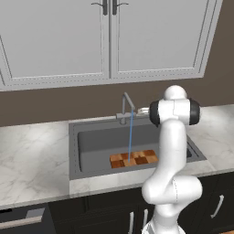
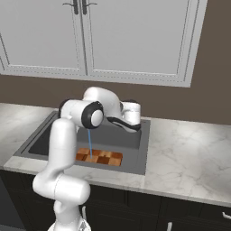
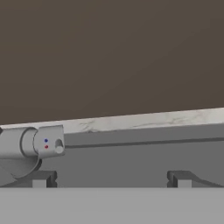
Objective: Turn on the sink faucet with hot water and rinse the cutting board for ten seconds, then turn off the faucet. Push the cutting board to reach the water if necessary.
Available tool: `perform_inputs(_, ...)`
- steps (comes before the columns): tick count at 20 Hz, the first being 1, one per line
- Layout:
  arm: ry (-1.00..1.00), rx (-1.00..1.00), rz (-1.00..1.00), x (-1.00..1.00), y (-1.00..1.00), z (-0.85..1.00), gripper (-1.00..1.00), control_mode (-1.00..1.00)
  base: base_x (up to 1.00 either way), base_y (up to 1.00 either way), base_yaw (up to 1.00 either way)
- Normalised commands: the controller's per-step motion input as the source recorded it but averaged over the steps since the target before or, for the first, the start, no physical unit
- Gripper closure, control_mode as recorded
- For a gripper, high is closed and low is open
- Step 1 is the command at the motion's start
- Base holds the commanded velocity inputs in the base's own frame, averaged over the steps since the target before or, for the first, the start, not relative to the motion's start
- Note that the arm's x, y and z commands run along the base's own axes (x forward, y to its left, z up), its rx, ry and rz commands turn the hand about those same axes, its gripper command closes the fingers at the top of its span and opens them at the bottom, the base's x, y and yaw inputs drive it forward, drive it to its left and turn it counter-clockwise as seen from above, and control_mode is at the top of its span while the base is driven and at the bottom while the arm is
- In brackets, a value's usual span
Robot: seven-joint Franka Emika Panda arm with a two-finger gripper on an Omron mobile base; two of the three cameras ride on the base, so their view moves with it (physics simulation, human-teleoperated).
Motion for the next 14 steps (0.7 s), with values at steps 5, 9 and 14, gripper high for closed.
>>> perform_inputs(5,0.0,0.0,0.03,0.09,0.0,-0.02,-1.0,-1.0,0.0,0.0,0.0)
perform_inputs(9,0.0,0.0,0.02,0.13,0.0,0.0,-1.0,-1.0,0.0,0.0,0.0)
perform_inputs(14,0.0,0.0,0.01,0.09,0.0,0.0,-1.0,-1.0,0.0,0.0,0.0)
